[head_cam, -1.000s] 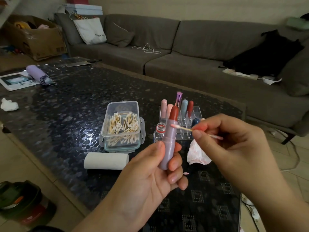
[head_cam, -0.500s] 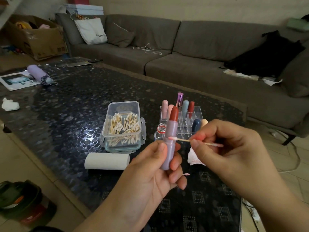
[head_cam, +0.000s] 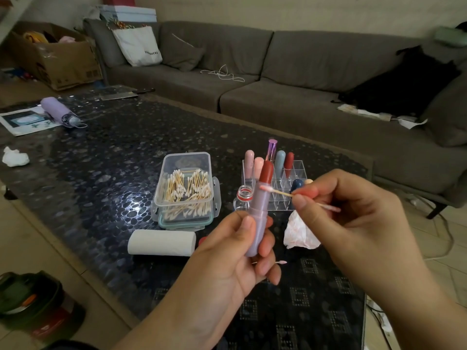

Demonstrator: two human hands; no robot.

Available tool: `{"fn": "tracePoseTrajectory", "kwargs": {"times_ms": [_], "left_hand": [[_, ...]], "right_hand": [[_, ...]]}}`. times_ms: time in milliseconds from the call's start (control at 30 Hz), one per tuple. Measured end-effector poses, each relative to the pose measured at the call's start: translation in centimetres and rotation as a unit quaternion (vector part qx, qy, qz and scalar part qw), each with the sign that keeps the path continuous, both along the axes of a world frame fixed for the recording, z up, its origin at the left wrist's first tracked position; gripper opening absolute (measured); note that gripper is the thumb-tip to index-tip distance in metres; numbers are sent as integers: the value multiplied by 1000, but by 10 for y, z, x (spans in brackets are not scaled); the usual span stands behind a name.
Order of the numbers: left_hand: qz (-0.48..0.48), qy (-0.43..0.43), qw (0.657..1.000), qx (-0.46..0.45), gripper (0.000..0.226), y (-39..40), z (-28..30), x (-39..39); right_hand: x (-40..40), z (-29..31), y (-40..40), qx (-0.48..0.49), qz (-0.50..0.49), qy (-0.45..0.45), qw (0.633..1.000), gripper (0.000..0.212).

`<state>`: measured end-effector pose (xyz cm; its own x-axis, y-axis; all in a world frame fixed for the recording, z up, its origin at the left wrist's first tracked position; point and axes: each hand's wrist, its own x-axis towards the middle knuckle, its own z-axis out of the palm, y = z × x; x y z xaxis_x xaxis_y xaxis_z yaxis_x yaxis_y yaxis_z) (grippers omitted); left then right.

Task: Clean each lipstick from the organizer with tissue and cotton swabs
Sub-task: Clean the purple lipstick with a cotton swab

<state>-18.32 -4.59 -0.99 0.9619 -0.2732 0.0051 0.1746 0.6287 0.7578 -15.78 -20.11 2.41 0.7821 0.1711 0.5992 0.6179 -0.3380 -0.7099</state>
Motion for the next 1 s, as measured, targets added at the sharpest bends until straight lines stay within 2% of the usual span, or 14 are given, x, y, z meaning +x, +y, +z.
{"fn": "tracePoseTrajectory", "kwargs": {"times_ms": [233,400,500,600,667,867,1000], "left_hand": [[55,-36,995,80,19,-1,-1,0],[93,-64,986,124,15,-1,-4,0],[93,-78,984,134,13,-1,-6,0],[85,-76,986,125,21,-1,-4,0],[69,-69,988,115,28,-2,-2,-2],[66,-43,995,56,15,-1,3,-2],[53,-25,998,8,23,1,2,0]], "right_hand": [[-2,-2,0,-19,38,16,999,14],[0,-1,1,-2,3,-4,1000,10],[-1,-1,2,-12,14,4,1000,11],[-4,-1,3,-20,56,22,998,12],[-4,-1,2,-21,48,19,998,12],[-3,-2,2,-21,36,24,999,14],[-2,-2,1,-28,39,34,998,15]]}}
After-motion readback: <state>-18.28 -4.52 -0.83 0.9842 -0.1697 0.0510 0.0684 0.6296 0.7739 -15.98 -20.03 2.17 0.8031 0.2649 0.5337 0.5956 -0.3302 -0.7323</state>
